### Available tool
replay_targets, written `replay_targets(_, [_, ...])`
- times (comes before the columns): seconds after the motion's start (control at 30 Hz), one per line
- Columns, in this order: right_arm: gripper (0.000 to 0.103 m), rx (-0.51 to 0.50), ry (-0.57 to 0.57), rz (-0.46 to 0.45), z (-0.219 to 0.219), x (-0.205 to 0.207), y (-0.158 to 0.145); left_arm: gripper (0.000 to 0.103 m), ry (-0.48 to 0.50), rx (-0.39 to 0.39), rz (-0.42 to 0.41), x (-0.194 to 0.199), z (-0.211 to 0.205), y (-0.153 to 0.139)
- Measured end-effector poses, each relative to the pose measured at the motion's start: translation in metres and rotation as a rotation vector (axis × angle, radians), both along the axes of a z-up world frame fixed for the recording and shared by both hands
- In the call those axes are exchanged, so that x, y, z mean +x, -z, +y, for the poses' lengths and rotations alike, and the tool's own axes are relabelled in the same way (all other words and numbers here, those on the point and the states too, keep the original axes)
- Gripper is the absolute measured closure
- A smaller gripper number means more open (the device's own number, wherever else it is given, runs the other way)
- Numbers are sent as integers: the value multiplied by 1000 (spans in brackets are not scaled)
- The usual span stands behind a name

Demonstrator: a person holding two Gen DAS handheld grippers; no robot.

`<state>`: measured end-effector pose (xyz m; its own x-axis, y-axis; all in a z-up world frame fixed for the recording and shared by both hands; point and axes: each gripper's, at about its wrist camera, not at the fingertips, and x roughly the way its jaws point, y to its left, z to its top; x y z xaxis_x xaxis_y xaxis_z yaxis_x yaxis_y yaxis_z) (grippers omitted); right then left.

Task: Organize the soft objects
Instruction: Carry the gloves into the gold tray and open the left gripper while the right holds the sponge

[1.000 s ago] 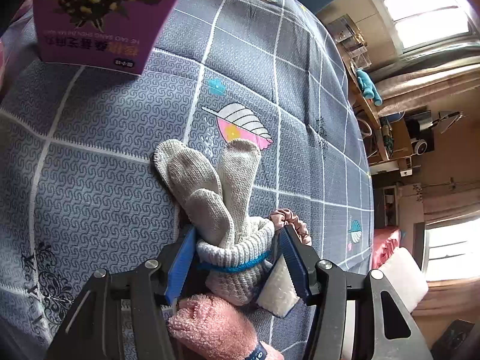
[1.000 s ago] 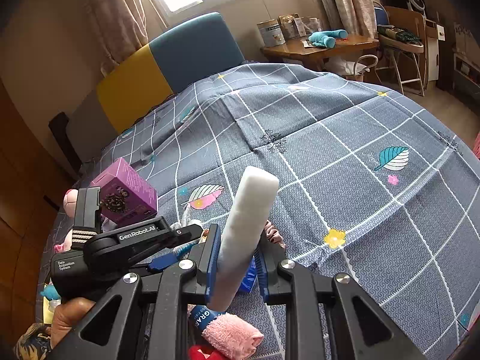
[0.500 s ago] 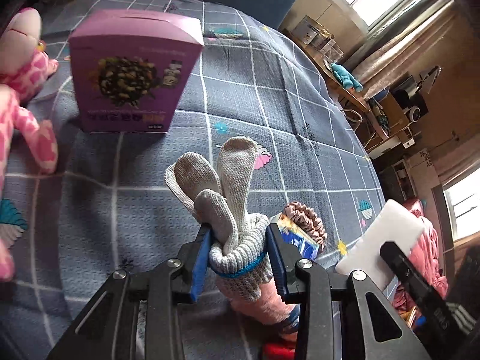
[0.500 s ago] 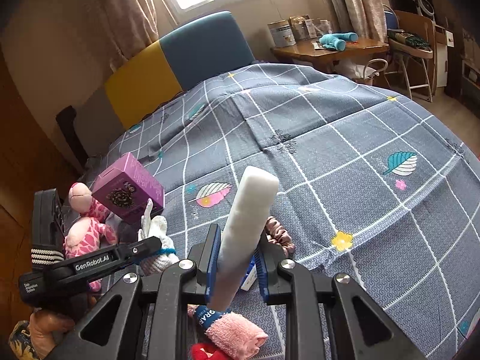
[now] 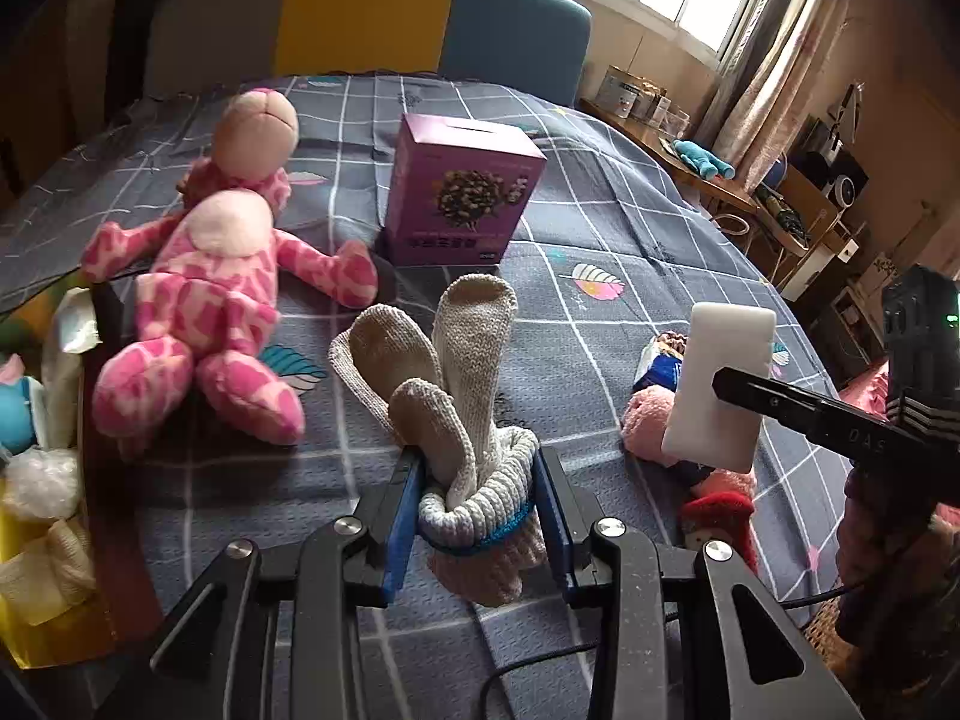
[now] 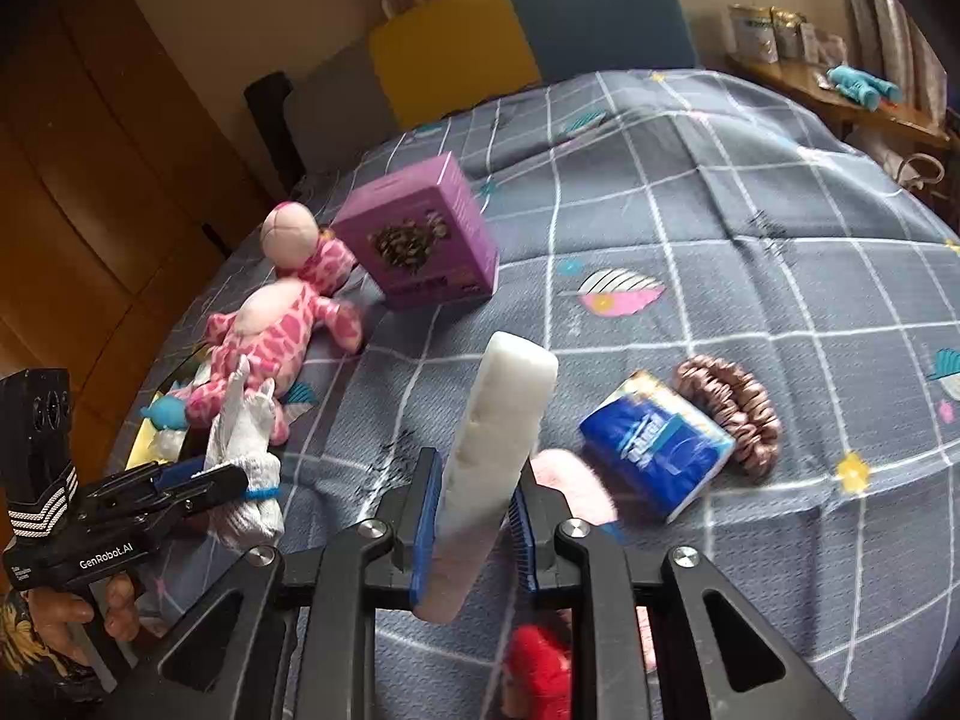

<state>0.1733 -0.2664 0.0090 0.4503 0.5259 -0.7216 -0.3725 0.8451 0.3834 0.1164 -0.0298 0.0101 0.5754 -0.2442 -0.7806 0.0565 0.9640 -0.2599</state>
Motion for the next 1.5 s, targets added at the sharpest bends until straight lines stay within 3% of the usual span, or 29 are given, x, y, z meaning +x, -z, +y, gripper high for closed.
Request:
replay_targets(0.23, [82, 103, -80, 141, 44, -11, 17, 66, -63, 78, -71, -37, 31, -16])
replay_targets(0.43, [82, -53, -39, 262, 64, 1, 57, 66, -120, 126, -99, -62, 56, -16])
replay_targets(0.83, [76, 30, 40, 405, 40, 15, 80, 66, -152, 84, -110, -89, 81, -13])
replay_targets(1.0, [76, 9, 36, 382, 44, 12, 77, 66, -163, 60, -118, -100, 89, -14])
replay_targets(1.2, [75, -84, -5, 277, 57, 5, 67, 66, -209, 48, -136, -117, 112, -19])
replay_targets(1.33, [75, -102, -11, 256, 59, 5, 67, 66, -304, 35, -156, -133, 150, -30])
replay_targets(1.5, [75, -114, -17, 238, 61, 5, 66, 66, -500, 62, -147, -148, 219, -34])
